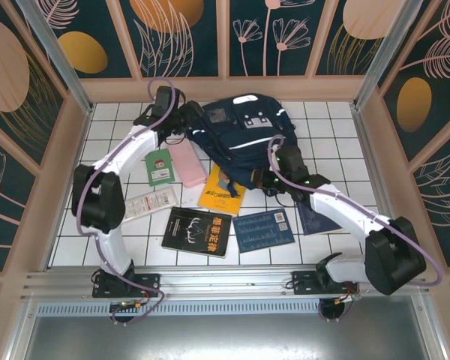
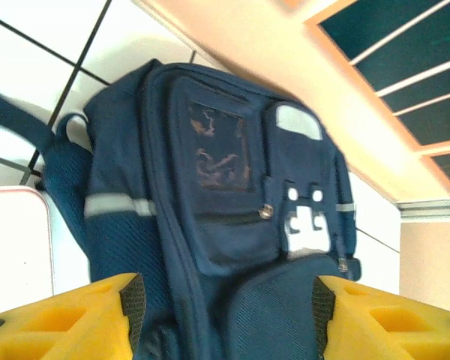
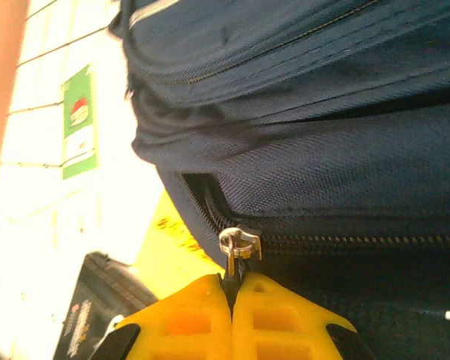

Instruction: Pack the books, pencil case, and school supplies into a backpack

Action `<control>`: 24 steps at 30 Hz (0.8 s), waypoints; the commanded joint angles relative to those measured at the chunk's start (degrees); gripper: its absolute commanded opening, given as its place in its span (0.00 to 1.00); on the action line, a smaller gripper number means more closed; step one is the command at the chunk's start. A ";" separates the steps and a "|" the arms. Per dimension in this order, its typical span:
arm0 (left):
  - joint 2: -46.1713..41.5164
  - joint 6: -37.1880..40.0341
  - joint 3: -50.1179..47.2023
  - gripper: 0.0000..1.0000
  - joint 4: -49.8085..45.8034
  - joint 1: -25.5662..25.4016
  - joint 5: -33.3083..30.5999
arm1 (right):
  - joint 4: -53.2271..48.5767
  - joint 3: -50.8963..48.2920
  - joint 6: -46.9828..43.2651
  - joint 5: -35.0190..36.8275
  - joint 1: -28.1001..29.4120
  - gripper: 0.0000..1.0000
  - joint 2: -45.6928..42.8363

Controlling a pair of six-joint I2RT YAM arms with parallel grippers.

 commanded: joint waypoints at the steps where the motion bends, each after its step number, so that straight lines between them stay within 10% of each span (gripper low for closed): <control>1: -7.27 -0.59 -6.49 0.63 -1.30 -0.80 3.14 | 4.40 3.46 2.84 -4.78 3.15 0.00 1.94; 11: -21.88 -15.36 -32.30 0.63 5.16 -5.43 9.38 | 8.81 3.15 4.38 -4.58 9.16 0.00 7.18; 24: -11.29 -20.86 -30.14 0.51 12.95 -8.45 10.51 | 18.47 -1.12 7.82 -5.17 11.75 0.00 10.72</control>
